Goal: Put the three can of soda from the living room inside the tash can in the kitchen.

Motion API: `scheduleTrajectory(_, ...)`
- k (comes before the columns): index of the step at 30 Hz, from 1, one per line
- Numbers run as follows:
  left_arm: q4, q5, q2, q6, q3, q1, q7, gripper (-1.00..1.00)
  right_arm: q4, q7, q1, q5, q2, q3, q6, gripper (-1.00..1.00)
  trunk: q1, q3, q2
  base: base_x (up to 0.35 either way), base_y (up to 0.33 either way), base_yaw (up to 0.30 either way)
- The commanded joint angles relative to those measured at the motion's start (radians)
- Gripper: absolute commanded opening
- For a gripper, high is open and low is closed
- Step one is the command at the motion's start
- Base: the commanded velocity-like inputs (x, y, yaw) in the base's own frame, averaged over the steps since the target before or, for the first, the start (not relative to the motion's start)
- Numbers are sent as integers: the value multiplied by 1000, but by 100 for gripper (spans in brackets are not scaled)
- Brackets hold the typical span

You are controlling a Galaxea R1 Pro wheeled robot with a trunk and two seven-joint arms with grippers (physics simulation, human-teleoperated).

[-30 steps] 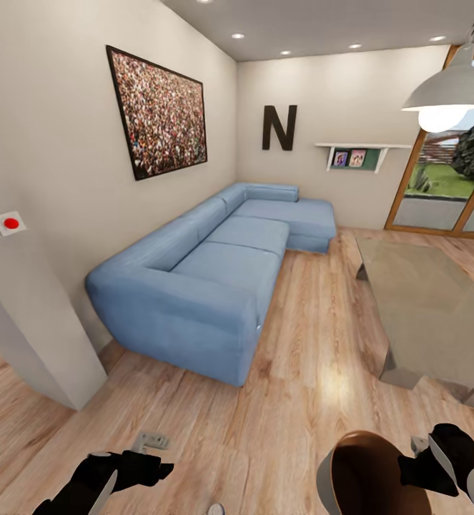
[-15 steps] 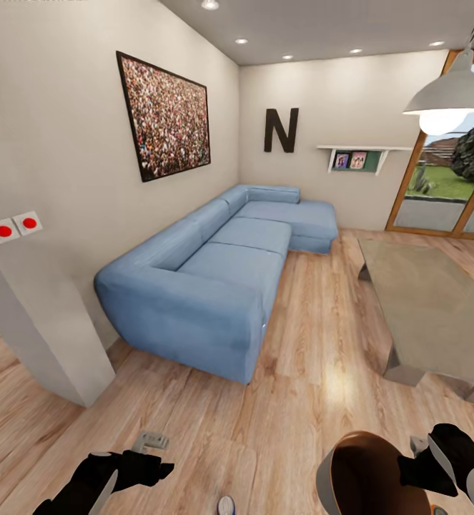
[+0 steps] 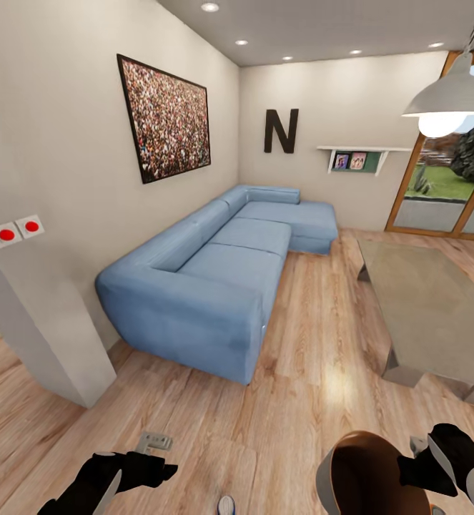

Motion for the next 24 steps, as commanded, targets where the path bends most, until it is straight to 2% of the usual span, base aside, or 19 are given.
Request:
scheduleTrajectory(1,0,0,0,0,0,0,0,100,0,1,0,-17,0,-4,2,-100,-4,3,7,0,0,0)
scheduleTrajectory(6,0,0,0,0,0,0,0,100,0,1,0,-17,-2,-4,3,-100,-23,14,42,0,0,0)
scheduleTrajectory(15,0,4,1,-10,3,0,0,100,0,0,0,-17,1,-4,4,-100,-23,13,42,0,18,-8)
scheduleTrajectory(24,0,4,1,-16,3,0,0,100,0,-1,0,-17,0,-4,4,-100,-23,21,42,0,28,-150)
